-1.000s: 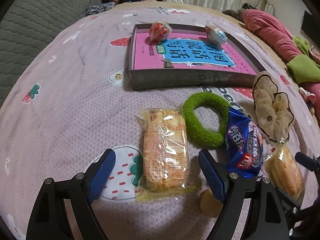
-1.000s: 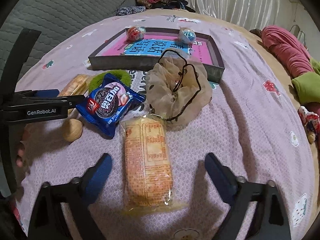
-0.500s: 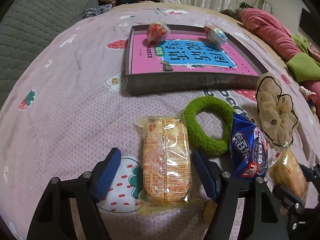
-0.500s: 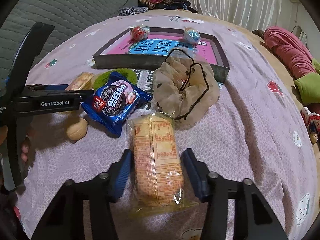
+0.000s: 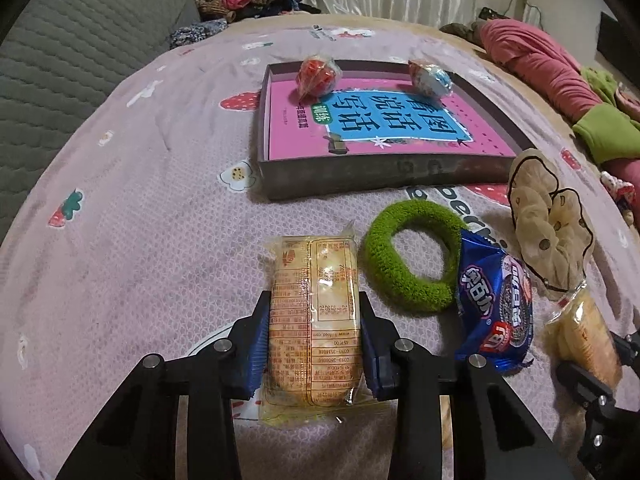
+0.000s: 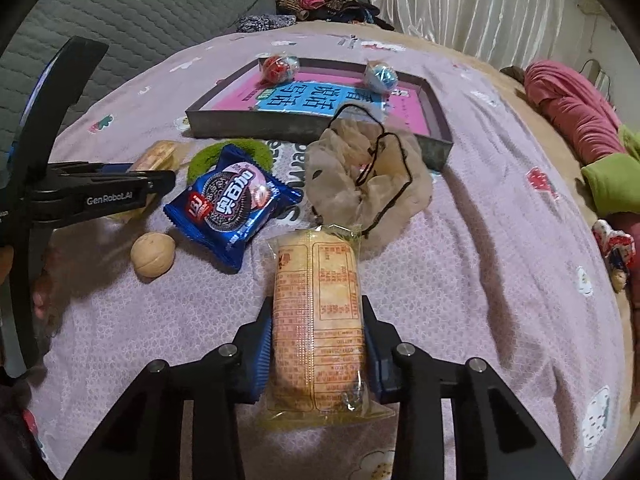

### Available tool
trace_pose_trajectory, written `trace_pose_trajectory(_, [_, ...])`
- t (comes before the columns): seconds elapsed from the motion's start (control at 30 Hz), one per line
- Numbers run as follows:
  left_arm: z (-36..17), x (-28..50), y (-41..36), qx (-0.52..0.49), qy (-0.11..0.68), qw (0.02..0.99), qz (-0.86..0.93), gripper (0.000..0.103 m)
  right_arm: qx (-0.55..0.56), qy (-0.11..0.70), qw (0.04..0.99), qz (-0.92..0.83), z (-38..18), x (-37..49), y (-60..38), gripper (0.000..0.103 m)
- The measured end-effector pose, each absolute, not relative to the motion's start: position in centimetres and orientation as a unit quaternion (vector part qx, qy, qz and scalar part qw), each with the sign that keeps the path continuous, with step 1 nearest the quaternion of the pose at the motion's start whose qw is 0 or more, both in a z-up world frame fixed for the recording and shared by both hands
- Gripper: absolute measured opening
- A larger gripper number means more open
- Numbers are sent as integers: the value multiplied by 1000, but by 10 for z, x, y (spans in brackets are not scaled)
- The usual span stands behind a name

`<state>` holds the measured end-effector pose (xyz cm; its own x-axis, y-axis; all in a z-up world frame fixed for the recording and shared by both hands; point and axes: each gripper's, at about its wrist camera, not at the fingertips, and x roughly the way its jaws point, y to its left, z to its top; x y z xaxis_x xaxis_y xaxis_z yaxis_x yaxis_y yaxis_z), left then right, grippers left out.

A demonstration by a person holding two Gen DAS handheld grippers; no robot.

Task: Organize objects
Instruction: 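Grasp a biscuit pack with the left gripper while the right grasps another biscuit pack, then lift and carry both biscuit packs over the pink book tray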

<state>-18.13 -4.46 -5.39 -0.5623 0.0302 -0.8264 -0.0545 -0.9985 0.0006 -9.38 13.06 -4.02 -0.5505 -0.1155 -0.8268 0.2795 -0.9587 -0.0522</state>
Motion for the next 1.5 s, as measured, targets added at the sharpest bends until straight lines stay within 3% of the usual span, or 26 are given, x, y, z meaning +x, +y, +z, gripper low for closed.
trace_pose_trajectory(1.5, [68, -105, -31, -368, 27, 18, 929, 40, 355, 68, 123, -924, 75, -70, 134, 38])
